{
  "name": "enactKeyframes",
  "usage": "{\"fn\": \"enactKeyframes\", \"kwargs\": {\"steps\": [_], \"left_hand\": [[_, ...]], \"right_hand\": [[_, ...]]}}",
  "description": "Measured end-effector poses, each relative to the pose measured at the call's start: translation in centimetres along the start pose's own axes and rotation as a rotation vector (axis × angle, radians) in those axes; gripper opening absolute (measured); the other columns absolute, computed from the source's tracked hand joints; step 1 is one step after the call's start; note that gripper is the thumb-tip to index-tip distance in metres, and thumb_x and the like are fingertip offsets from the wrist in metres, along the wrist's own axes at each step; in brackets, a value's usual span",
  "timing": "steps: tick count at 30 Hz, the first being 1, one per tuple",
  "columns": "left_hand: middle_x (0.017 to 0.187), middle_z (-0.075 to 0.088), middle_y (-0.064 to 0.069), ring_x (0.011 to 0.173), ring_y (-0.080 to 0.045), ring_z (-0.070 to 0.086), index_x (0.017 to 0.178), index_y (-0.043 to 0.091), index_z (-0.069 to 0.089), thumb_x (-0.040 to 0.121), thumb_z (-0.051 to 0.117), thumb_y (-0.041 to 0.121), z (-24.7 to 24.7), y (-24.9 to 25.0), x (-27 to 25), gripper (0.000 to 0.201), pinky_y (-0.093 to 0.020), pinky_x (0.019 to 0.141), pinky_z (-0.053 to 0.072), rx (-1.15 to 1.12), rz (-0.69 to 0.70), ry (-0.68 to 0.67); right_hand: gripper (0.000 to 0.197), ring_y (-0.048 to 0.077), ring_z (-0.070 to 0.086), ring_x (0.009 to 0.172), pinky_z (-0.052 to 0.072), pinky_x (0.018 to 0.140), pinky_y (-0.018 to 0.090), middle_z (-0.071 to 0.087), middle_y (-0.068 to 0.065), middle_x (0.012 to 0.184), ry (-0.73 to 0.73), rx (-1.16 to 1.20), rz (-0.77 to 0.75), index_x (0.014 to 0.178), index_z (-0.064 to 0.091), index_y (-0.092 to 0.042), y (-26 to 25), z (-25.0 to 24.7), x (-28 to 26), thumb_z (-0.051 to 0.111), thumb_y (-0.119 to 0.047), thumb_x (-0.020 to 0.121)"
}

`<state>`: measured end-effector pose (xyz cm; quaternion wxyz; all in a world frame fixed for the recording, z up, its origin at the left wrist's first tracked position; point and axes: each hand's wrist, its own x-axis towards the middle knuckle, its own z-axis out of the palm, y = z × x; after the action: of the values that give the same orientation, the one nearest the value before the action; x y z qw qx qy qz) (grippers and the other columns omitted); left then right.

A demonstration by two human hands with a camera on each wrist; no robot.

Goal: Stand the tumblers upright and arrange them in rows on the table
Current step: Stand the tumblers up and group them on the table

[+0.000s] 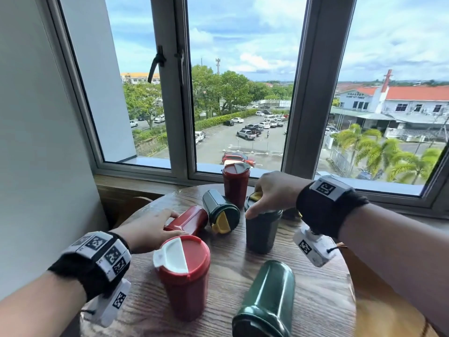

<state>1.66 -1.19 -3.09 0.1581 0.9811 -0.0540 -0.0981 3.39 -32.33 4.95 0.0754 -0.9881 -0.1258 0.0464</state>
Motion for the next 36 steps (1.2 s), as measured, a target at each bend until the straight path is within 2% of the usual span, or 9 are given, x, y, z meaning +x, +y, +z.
{"fn": "enactKeyframes", "kwargs": {"steps": [4, 8, 9, 12, 15, 18, 23, 30, 36], "left_hand": [[0.123, 0.064, 0.002, 0.097, -0.008, 0.051, 0.147, 0.03, 0.037, 0.088, 0.067, 0.055, 0.4, 0.4, -0.3, 0.071, -0.022, 0.081, 0.035, -0.049, -0.021, -0.014], [0.119, 0.062, 0.004, 0.099, -0.016, 0.062, 0.137, 0.033, 0.044, 0.076, 0.074, 0.061, 0.4, -0.1, 0.1, 0.073, -0.034, 0.085, 0.054, -0.123, -0.057, 0.05], [0.115, 0.064, 0.001, 0.093, -0.017, 0.065, 0.13, 0.033, 0.047, 0.071, 0.076, 0.061, 0.1, -0.2, 0.1, 0.071, -0.037, 0.082, 0.059, -0.165, -0.071, 0.084], [0.101, 0.065, -0.008, 0.072, -0.021, 0.067, 0.119, 0.027, 0.048, 0.073, 0.08, 0.05, -2.2, 0.4, 0.1, 0.06, -0.034, 0.053, 0.058, -0.255, -0.091, 0.164], [0.111, 0.064, -0.005, 0.089, -0.021, 0.065, 0.121, 0.028, 0.051, 0.074, 0.077, 0.055, -4.9, 1.2, 0.4, 0.06, -0.033, 0.068, 0.058, -0.127, -0.06, 0.197], [0.116, 0.067, -0.002, 0.097, -0.019, 0.061, 0.122, 0.03, 0.059, 0.073, 0.077, 0.058, -6.2, 2.2, 0.6, 0.06, -0.029, 0.078, 0.048, 0.002, -0.024, 0.166], [0.12, 0.07, 0.001, 0.101, -0.018, 0.062, 0.125, 0.03, 0.064, 0.072, 0.077, 0.061, -6.3, 3.0, 0.5, 0.063, -0.029, 0.083, 0.049, 0.135, 0.052, 0.13], [0.123, 0.07, -0.001, 0.107, -0.02, 0.063, 0.13, 0.028, 0.064, 0.072, 0.074, 0.069, -6.2, 2.5, 1.1, 0.072, -0.03, 0.088, 0.05, 0.115, 0.089, 0.127], [0.113, 0.072, 0.0, 0.098, -0.018, 0.065, 0.123, 0.024, 0.068, 0.07, 0.075, 0.069, -5.9, 1.5, 1.6, 0.07, -0.031, 0.084, 0.053, 0.026, 0.137, 0.115]], "right_hand": [[0.051, 0.013, 0.053, 0.066, 0.036, 0.053, 0.025, 0.061, -0.004, 0.075, -0.002, -0.032, -0.047, 0.072, 0.054, -0.023, -0.3, -0.2, -0.4, 0.082, -0.066, 0.074], [0.053, 0.016, 0.055, 0.067, 0.04, 0.054, 0.027, 0.064, -0.001, 0.077, -0.018, -0.045, -0.043, 0.075, 0.06, -0.019, -0.5, -0.2, -0.1, 0.081, -0.067, 0.073], [0.054, 0.017, 0.056, 0.067, 0.041, 0.054, 0.027, 0.065, 0.0, 0.077, -0.02, -0.043, -0.045, 0.076, 0.061, -0.018, -0.5, -0.2, 0.0, 0.081, -0.067, 0.073], [0.055, 0.017, 0.056, 0.067, 0.041, 0.054, 0.027, 0.064, -0.001, 0.075, -0.01, -0.038, -0.052, 0.076, 0.062, -0.017, -0.3, -0.1, 0.1, 0.081, -0.069, 0.072], [0.055, 0.017, 0.057, 0.067, 0.042, 0.055, 0.027, 0.064, -0.001, 0.073, -0.004, -0.013, -0.055, 0.074, 0.062, -0.017, -0.1, 0.1, 0.2, 0.083, -0.068, 0.07], [0.057, 0.017, 0.058, 0.069, 0.043, 0.057, 0.027, 0.066, -0.001, 0.076, -0.002, -0.003, -0.049, 0.079, 0.066, -0.015, -0.1, 0.2, 0.1, 0.083, -0.068, 0.07], [0.064, 0.017, 0.057, 0.069, 0.043, 0.058, 0.028, 0.065, 0.001, 0.077, -0.013, 0.013, -0.028, 0.087, 0.07, -0.009, -0.1, 0.2, 0.1, 0.082, -0.069, 0.07], [0.075, 0.019, 0.059, 0.072, 0.041, 0.058, 0.028, 0.07, 0.002, 0.081, -0.051, -0.068, 0.0, 0.092, 0.077, -0.006, -2.9, -2.1, 1.0, 0.069, -0.079, 0.076], [0.053, 0.019, 0.054, 0.067, 0.039, 0.055, 0.028, 0.058, 0.0, 0.069, 0.021, -0.156, -0.016, 0.069, 0.059, -0.014, -9.5, -2.9, 3.9, 0.075, -0.063, 0.083]]}}
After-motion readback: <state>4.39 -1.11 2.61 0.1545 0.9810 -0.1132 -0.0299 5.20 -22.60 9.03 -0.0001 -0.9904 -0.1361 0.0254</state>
